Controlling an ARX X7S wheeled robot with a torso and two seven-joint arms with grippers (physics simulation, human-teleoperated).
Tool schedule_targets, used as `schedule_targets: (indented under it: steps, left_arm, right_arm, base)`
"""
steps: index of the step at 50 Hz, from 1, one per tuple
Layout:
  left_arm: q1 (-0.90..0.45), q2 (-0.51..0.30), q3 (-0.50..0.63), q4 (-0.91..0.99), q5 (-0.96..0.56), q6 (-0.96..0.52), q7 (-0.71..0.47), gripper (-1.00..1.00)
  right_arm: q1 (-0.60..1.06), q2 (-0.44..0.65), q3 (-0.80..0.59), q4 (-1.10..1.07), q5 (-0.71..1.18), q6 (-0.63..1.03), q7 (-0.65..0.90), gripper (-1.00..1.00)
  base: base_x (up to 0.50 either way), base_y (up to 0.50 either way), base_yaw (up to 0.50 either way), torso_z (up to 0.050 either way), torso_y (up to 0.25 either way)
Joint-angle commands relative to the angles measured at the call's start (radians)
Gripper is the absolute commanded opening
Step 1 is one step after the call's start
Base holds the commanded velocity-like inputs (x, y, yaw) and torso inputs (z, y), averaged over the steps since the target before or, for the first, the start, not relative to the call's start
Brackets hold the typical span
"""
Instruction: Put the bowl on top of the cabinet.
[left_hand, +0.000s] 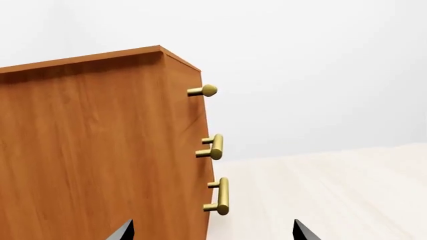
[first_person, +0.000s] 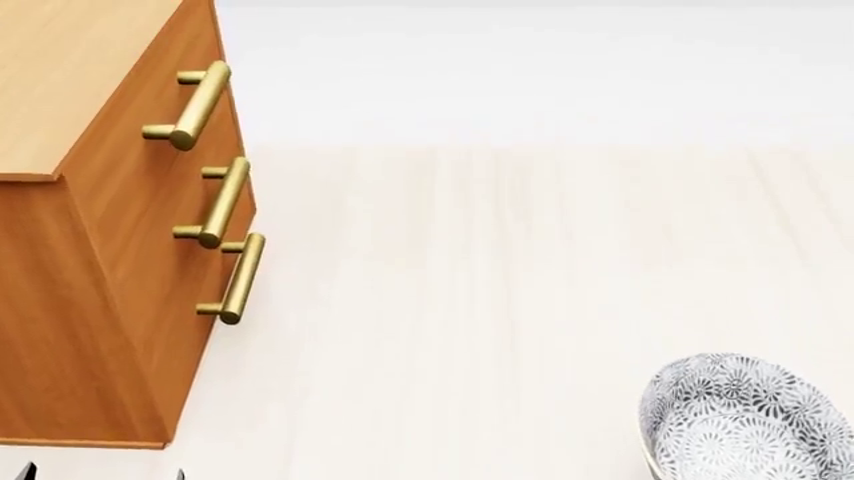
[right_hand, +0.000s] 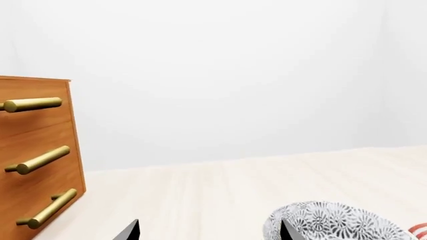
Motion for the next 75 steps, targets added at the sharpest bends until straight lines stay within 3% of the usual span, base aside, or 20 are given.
schedule_targets:
  steps: [1,55,75]
  left_arm:
    - [-0.002,-0.005,0.005,0.0,-0.002,0.0,-0.005,1.0]
    - [-0.008,-0.024,0.025,-0.004,-0.014,0.004,-0.025,1.0]
    - [-0.006,-0.031,0.031,0.001,-0.015,0.006,-0.035,1.0]
  right_arm:
    - [0.001,0.005,-0.003,-0.001,0.002,-0.001,0.006,1.0]
    - [0.008,0.019,-0.023,0.006,-0.001,-0.005,0.035,1.0]
    - [-0.019,0.007,-0.002,-0.007,-0.01,-0.076,0.075,1.0]
  base:
    - [0.14,0.0,0.0,0.0,0.0]
    - [0.1,0.0,0.0,0.0,0.0]
    - [0.01,0.0,0.0,0.0,0.0]
